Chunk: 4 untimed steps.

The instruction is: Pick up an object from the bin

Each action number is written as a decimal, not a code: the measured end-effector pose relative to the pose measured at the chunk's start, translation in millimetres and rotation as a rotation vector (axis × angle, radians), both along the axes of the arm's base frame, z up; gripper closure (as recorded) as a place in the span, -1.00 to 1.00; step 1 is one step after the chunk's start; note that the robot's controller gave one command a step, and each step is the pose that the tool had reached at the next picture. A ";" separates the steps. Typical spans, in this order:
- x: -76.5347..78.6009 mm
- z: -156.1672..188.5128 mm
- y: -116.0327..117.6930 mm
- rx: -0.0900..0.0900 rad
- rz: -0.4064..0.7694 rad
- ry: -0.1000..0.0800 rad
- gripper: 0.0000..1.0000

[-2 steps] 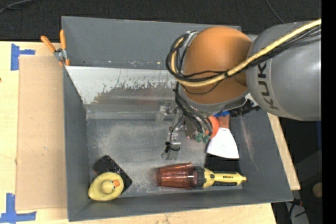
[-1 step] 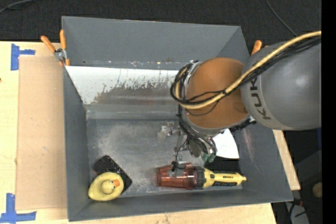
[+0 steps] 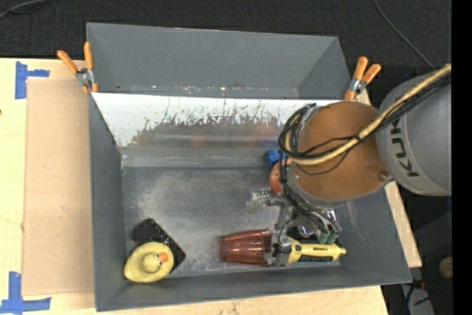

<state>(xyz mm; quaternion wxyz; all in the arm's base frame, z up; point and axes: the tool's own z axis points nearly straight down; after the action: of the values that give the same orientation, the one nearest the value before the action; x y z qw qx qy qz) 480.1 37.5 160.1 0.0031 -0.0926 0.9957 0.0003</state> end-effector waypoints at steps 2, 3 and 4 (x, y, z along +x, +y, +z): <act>4.7 -90.2 13.9 0.001 0.171 -0.011 -1.00; -7.3 -90.7 22.8 0.002 0.307 -0.002 1.00; -7.3 -90.7 22.8 0.002 0.307 -0.002 1.00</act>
Offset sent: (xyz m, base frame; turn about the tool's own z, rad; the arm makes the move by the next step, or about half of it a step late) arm 0.0014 0.0138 -0.0901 -0.1736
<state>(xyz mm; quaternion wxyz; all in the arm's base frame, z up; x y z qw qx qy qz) 472.9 60.3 69.4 0.0040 -0.2435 0.9699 0.0018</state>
